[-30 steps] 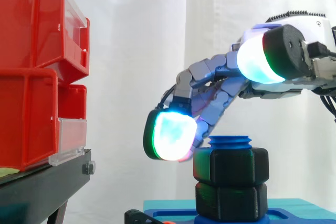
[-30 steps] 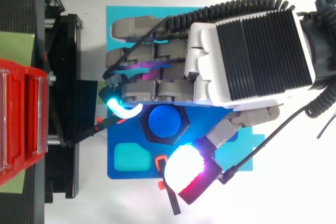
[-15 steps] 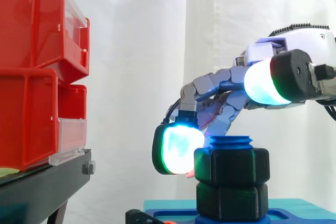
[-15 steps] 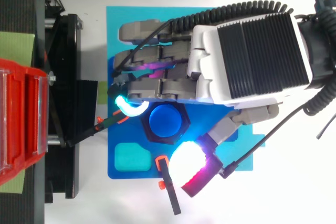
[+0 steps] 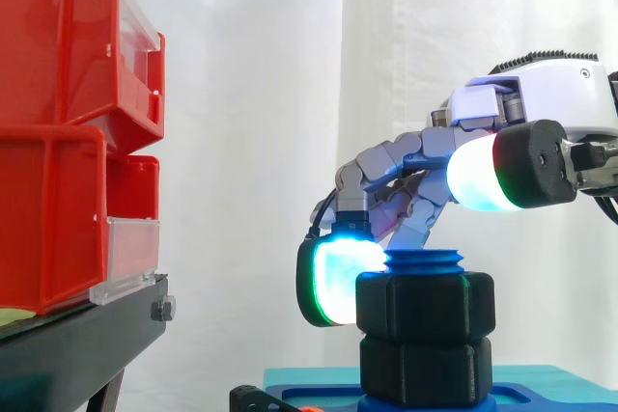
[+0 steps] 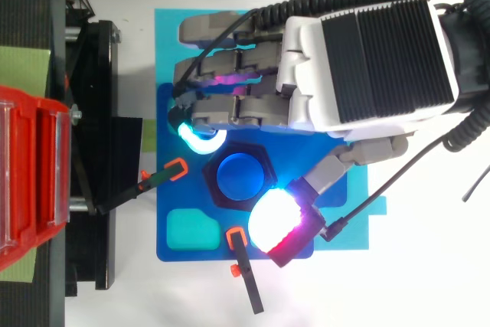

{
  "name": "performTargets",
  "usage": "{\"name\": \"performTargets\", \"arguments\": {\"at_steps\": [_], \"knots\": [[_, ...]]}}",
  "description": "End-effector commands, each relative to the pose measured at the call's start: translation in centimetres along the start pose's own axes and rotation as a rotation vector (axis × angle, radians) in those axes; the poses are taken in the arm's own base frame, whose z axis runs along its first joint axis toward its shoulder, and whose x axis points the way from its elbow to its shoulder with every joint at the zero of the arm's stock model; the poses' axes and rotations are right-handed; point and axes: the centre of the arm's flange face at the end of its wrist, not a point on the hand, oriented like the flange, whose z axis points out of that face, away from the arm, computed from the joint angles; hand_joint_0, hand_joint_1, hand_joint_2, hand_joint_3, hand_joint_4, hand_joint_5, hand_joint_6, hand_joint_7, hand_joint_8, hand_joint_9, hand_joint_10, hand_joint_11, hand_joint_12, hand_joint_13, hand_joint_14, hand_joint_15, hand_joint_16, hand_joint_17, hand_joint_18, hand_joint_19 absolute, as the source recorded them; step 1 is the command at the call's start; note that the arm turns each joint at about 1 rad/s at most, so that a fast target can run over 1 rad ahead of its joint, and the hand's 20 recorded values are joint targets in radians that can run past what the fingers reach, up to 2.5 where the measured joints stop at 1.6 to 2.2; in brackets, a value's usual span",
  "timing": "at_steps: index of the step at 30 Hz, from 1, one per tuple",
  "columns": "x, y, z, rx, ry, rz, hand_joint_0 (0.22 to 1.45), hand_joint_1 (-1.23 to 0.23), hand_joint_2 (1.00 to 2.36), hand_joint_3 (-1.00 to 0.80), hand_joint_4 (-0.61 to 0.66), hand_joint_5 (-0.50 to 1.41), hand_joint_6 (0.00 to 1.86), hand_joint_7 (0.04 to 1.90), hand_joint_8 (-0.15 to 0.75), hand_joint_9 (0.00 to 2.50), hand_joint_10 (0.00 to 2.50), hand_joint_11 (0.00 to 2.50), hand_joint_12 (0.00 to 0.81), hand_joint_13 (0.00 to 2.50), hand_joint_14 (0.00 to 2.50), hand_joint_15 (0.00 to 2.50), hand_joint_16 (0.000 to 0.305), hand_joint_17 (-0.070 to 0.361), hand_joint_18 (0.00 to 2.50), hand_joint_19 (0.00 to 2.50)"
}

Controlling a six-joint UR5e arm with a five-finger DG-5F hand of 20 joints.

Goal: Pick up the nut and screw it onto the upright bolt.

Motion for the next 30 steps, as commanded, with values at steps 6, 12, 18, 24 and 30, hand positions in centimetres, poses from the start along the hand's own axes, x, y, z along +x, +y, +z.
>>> {"name": "performTargets", "arguments": {"at_steps": [6, 12, 18, 24, 30], "knots": [[-0.2, -0.8, -0.3, 0.006, -0.004, 0.003, 0.52, -0.22, 1.00, -0.50, 0.23, 0.00, 0.59, 1.21, 0.297, 0.95, 0.00, 0.00, 0.278, 0.57, 0.00, 0.00, 0.027, 0.062, 0.23, 0.00], [-0.7, -1.5, -0.6, 0.003, -0.006, 0.002, 0.50, -0.21, 1.00, -0.50, 0.26, -0.09, 0.50, 0.94, 0.273, 0.83, 0.00, 0.00, 0.297, 0.51, 0.00, 0.00, 0.033, 0.075, 0.18, 0.00], [-4.1, -1.8, -1.4, -0.007, -0.001, -0.009, 0.49, -0.22, 1.00, -0.50, 0.22, -0.12, 0.50, 0.80, 0.261, 0.75, 0.00, 0.00, 0.301, 0.47, 0.00, 0.00, 0.037, 0.084, 0.15, 0.00], [-10.6, -1.8, -5.7, 0.050, 0.006, -0.071, 0.48, -0.22, 1.00, -0.50, 0.22, -0.13, 0.50, 0.77, 0.257, 0.69, 0.00, 0.00, 0.307, 0.41, 0.00, 0.00, 0.039, 0.088, 0.11, 0.00], [-12.6, -0.6, -10.1, 0.150, 0.097, -0.044, 0.49, -0.24, 1.00, -0.50, 0.21, -0.14, 0.50, 0.77, 0.256, 0.65, 0.00, 0.00, 0.312, 0.38, 0.00, 0.00, 0.039, 0.089, 0.07, 0.00]]}}
